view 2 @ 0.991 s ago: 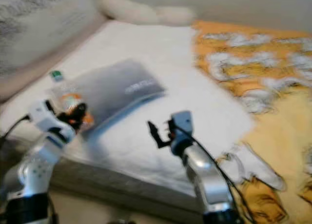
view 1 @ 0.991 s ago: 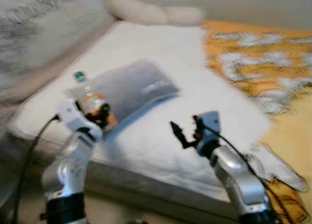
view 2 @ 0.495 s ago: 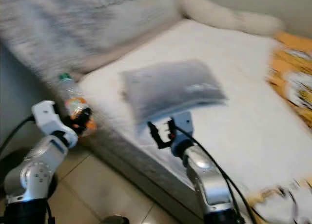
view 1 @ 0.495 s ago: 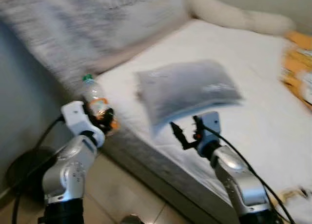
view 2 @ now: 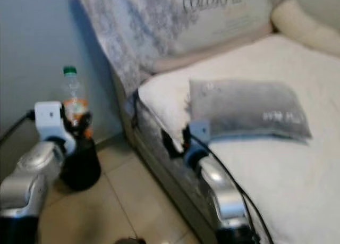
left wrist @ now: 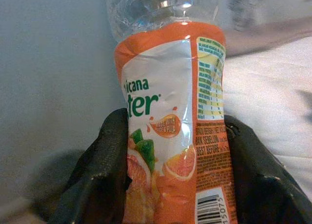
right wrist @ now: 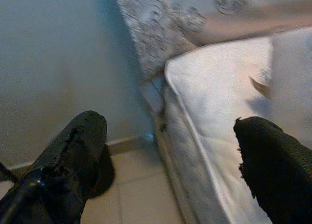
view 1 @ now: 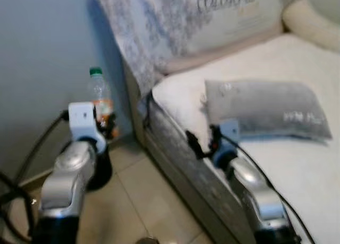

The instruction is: Clean up the room

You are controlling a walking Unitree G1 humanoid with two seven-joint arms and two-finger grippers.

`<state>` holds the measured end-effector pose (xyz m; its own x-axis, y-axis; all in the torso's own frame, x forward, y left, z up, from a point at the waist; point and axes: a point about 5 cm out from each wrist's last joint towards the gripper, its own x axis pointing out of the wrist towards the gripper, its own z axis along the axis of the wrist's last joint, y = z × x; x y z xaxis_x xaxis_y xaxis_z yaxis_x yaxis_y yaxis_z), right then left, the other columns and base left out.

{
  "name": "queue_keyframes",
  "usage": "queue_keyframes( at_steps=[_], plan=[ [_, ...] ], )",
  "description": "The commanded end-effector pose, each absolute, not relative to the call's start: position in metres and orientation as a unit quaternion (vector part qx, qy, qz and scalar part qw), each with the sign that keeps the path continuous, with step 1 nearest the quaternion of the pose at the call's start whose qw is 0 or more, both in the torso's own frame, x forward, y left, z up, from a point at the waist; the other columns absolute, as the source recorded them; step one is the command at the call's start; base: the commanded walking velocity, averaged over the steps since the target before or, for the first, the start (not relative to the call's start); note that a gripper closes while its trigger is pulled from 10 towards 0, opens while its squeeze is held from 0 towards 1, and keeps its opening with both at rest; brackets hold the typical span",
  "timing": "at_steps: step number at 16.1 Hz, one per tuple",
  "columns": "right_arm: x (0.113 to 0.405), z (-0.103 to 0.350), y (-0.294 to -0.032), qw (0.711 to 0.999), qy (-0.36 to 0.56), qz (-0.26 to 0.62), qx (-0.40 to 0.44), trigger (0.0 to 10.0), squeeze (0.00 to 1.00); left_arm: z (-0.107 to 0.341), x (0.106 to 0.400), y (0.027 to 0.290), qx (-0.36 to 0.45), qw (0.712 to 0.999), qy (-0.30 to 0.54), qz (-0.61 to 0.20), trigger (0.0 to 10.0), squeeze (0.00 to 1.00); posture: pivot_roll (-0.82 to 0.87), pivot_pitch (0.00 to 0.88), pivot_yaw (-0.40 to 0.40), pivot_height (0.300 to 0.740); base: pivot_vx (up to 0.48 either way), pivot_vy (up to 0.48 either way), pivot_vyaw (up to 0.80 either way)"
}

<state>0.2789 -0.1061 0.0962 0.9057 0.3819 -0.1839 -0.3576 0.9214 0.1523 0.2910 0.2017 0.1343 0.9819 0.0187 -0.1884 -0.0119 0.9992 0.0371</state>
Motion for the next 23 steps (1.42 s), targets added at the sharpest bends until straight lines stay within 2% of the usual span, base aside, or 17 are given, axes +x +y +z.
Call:
queue_keyframes(
  at_steps=[1, 6, 7, 12, 14, 17, 20, 23],
  plan=[
    [0.282, 0.098, -0.114, 0.978, 0.100, 0.171, 0.057, 10.0, 0.00, 0.135, 0.292, 0.193, 0.063, 0.994, 0.086, -0.017, 10.0, 0.00, 0.02, 0.000, 0.014, 0.740, 0.000, 0.000, 0.80],
    [0.287, 0.096, -0.114, 0.982, 0.107, 0.141, 0.060, 10.0, 0.00, 0.125, 0.293, 0.190, 0.103, 0.989, 0.103, -0.040, 10.0, 0.00, 0.02, 0.000, 0.022, 0.740, 0.000, 0.000, 0.80],
    [0.289, 0.091, -0.119, 0.985, 0.124, 0.108, 0.054, 10.0, 0.00, 0.123, 0.292, 0.192, 0.094, 0.989, 0.105, -0.039, 10.0, 0.00, 0.02, 0.000, 0.022, 0.740, 0.000, 0.000, 0.00],
    [0.289, 0.083, -0.119, 0.982, 0.149, 0.095, 0.064, 10.0, 0.00, 0.121, 0.292, 0.197, 0.087, 0.989, 0.109, -0.045, 10.0, 0.00, 0.02, 0.000, 0.017, 0.740, 0.000, 0.000, 0.00],
    [0.291, 0.085, -0.117, 0.984, 0.143, 0.097, 0.039, 10.0, 0.00, 0.119, 0.291, 0.193, 0.083, 0.989, 0.109, -0.059, 10.0, 0.00, 0.02, 0.000, 0.019, 0.740, 0.306, 0.000, 0.00],
    [0.292, 0.093, -0.108, 0.983, 0.126, 0.121, 0.051, 10.0, 0.00, 0.122, 0.292, 0.187, 0.076, 0.990, 0.099, -0.068, 10.0, 0.00, 0.02, 0.000, 0.014, 0.740, 0.373, 0.000, 0.27],
    [0.293, 0.090, -0.112, 0.985, 0.135, 0.100, 0.047, 10.0, 0.00, 0.122, 0.292, 0.188, 0.075, 0.990, 0.098, -0.064, 10.0, 0.00, 0.02, 0.000, 0.015, 0.740, 0.380, 0.000, 0.80],
    [0.293, 0.089, -0.115, 0.986, 0.135, 0.098, 0.028, 10.0, 0.00, 0.122, 0.292, 0.188, 0.077, 0.991, 0.095, -0.060, 10.0, 0.00, 0.02, 0.000, 0.012, 0.740, 0.366, 0.000, 0.00]
  ],
)
